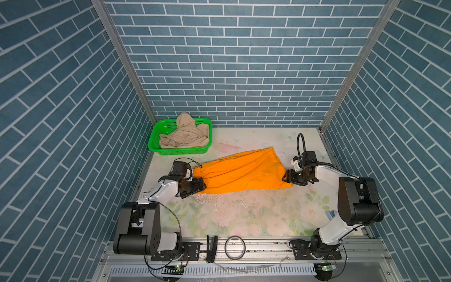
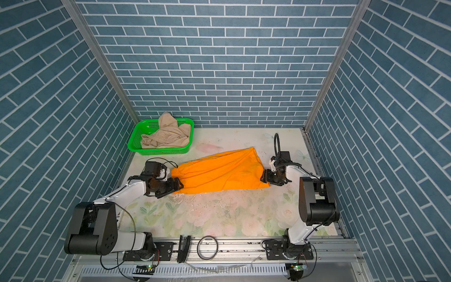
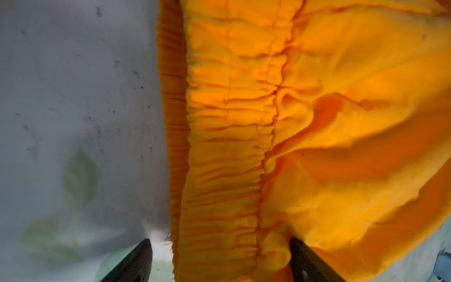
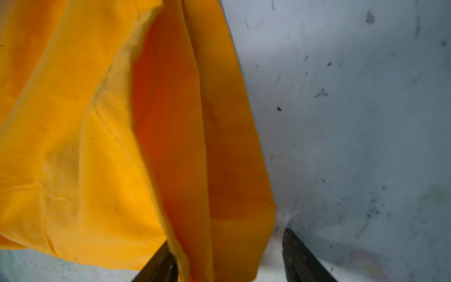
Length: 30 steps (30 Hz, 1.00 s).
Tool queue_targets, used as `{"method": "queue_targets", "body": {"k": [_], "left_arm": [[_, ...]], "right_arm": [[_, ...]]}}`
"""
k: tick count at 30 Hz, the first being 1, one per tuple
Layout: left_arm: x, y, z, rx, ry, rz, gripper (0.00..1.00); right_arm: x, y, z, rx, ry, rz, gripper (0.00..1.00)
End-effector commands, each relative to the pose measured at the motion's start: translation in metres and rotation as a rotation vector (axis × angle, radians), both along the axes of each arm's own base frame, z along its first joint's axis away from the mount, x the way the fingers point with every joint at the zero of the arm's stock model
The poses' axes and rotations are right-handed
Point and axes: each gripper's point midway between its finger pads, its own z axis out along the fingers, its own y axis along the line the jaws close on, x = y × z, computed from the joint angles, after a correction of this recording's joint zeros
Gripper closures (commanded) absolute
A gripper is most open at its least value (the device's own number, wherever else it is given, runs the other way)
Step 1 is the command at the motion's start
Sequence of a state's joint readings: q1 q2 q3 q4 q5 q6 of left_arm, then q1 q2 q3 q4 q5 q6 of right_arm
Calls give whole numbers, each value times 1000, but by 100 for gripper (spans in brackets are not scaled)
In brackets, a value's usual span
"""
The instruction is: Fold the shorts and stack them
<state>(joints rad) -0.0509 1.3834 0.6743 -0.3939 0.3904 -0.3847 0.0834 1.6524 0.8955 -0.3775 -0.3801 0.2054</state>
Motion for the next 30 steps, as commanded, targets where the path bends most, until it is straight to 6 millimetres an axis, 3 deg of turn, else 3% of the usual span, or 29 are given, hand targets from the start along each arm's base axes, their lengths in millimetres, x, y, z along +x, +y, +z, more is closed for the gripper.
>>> {"method": "queue_targets", "body": {"k": [1,3,5,8,11,17,21,24,26,28,30], "left_arm": [[7,-3,-2,-19,-20,-12,36],[7,-4,-7,-23,-3,-15,53],[7,-5,-11,-31,10,-21,63],[6,-5,-14,-27,28,-27,70],[3,-2,-18,-6,49,-31,74],[4,6,-14,49,66,-42,71],[4,7,-13,59,65,-46,65],[6,5,-10,48,62,-46,45],[7,2,-4,29,54,-50,29],[7,-1,8,9,37,-50,1],[10,-3,27,-3,-5,-54,0]], "right_arm": [[4,13,0,94,4,-19,36],[3,18,-1,131,7,-25,41],[1,24,-1,176,17,-23,51],[-3,30,3,219,23,-19,73],[-6,21,13,180,17,-32,100],[-13,-10,49,89,-1,-87,100],[-24,-22,48,67,38,-112,99],[-32,-20,39,78,74,-112,65],[-34,-23,37,62,78,-124,58],[-34,-32,44,16,56,-144,50],[-29,-41,59,-35,11,-156,49]]}}
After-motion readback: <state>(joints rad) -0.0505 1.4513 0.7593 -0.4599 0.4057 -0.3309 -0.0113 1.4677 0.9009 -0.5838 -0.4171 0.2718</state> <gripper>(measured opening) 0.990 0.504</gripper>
